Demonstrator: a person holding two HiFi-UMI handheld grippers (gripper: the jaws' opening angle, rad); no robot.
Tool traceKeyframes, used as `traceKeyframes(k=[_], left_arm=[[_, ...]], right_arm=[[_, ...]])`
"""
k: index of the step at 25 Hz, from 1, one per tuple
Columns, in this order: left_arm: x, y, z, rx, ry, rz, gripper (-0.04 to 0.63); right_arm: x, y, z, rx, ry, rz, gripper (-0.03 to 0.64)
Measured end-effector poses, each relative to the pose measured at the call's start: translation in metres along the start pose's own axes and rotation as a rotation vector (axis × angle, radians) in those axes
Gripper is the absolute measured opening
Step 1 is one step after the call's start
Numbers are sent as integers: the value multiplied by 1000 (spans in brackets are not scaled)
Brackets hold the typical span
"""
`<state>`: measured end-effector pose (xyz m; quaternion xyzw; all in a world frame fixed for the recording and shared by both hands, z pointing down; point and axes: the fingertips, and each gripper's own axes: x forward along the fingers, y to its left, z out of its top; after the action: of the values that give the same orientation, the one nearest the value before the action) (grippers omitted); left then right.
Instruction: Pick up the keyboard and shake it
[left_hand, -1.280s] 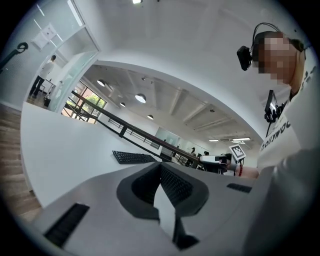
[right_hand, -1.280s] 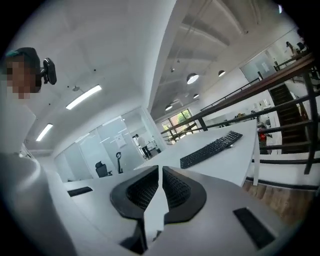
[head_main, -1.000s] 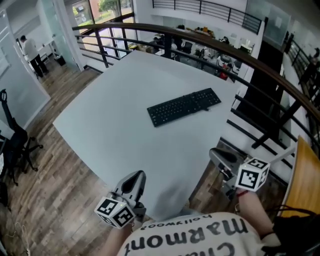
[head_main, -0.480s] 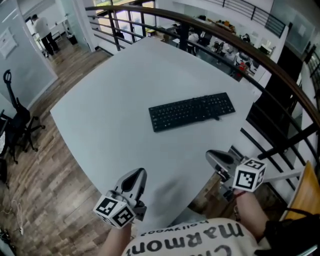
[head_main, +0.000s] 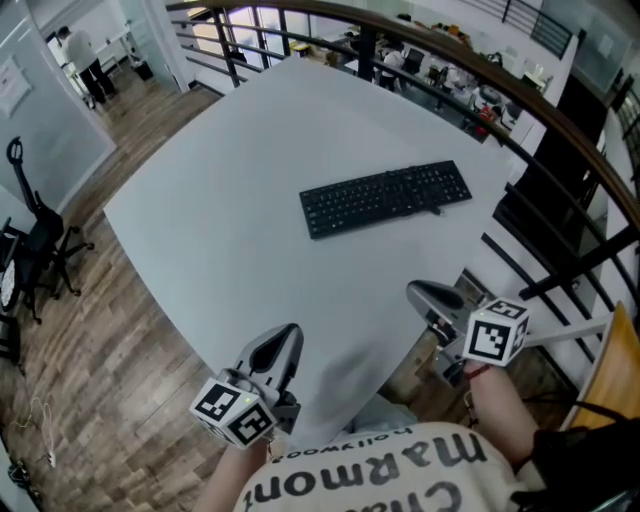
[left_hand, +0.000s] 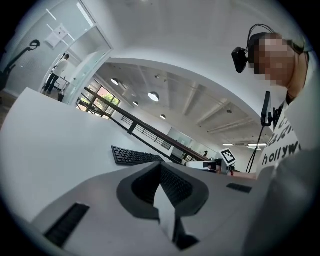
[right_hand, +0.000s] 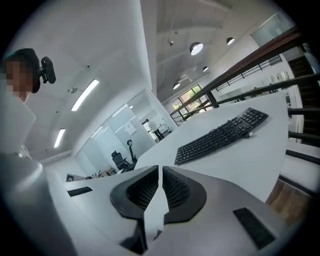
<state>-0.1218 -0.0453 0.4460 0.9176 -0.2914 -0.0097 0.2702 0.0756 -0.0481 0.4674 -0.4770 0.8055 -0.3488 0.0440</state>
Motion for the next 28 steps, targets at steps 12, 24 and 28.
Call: traceKeyframes(k=[12,24,28], left_arm=[[-26,-27,8,51,-53,-28,2],[50,-22,16,70,-46,107,3],[84,-3,16,57,-22,179,3]], right_arm=[[-26,49,14,-127,-89,-19,51],[6,-12,41,-251,81,61,51],[41,-40,64,-279,187,136,52]])
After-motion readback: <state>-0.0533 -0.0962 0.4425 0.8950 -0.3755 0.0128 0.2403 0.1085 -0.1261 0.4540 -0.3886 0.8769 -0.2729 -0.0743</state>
